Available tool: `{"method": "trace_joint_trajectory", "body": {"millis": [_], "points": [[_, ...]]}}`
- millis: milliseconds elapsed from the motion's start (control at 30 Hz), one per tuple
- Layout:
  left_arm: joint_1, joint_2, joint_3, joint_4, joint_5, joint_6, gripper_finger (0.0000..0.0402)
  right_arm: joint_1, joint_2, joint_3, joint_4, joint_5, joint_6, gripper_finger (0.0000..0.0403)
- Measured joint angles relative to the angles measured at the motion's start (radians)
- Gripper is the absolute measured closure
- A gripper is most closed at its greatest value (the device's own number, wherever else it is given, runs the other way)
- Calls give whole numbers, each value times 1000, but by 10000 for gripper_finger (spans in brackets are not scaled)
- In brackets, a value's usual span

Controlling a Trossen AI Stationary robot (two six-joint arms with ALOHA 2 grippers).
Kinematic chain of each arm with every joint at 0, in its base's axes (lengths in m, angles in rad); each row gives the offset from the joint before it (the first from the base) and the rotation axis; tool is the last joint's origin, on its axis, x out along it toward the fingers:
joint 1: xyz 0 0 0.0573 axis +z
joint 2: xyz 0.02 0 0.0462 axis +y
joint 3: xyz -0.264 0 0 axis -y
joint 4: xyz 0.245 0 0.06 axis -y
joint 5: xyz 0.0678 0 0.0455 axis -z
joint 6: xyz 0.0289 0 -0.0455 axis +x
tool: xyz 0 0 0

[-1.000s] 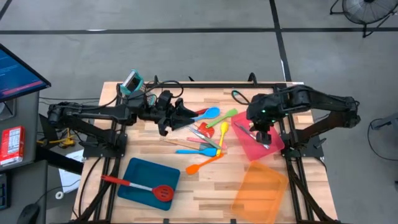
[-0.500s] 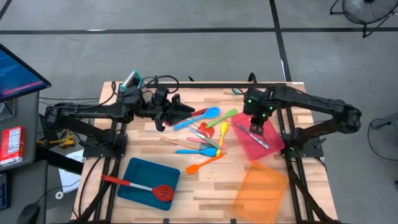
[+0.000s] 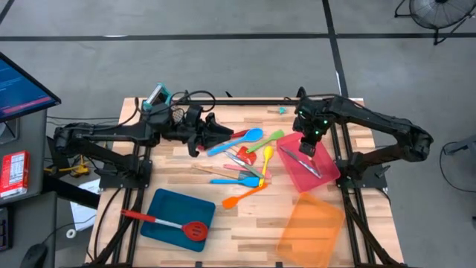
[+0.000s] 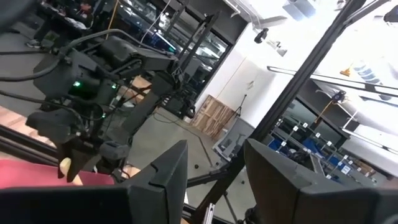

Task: Pick & Place Kitchen Items
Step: Put the yellow table knife into the red bin

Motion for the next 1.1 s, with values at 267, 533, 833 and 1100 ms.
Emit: {"method": "trace_joint_trajectory", "body": {"millis": [267,533,833,1100], "points": [[72,-93,-1,-20,2,-54,261,-26,0,0,-15,3,-20,366],[142,-272,0,-187,5,-60,261,-26,0,0,-14,1,-34,366],[214,-395,0,-324,4,-42,261,-26,0,-58,16,-3,-21,366],[242,-420,0,-336,0,-5,261,-26,0,-110,55,-8,-9,366]]}}
